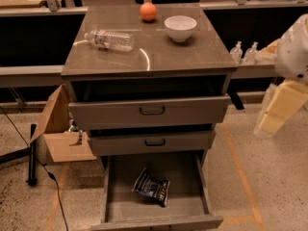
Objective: Pick blue chip bag from bottom drawer and place on counter
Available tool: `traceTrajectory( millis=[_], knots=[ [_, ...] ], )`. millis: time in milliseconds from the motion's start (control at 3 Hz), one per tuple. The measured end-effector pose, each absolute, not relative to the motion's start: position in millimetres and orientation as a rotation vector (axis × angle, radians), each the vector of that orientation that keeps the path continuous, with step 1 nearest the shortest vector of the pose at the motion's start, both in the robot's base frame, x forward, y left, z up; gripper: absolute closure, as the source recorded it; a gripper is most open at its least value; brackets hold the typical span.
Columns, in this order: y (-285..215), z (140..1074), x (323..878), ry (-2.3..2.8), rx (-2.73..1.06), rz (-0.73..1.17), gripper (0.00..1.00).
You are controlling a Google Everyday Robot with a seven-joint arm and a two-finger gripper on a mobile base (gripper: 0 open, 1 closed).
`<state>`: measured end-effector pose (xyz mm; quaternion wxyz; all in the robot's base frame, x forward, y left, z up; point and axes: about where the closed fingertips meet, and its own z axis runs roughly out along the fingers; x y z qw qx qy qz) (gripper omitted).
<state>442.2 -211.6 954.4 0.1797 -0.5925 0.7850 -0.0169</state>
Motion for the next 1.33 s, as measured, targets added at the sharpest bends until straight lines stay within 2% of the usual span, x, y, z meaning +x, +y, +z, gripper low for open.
traceTrajectory(
  millis=[667, 1000, 1333],
  knots=[
    [-174.2, 794.9, 439.0, 2.155, -1.669, 0.202, 0.0],
    [-147.8, 699.3, 452.0, 2.112, -1.708, 0.214, 0.0],
    [-128.8, 638.1, 487.7, 2.105, -1.696, 0.147, 0.0]
  ],
)
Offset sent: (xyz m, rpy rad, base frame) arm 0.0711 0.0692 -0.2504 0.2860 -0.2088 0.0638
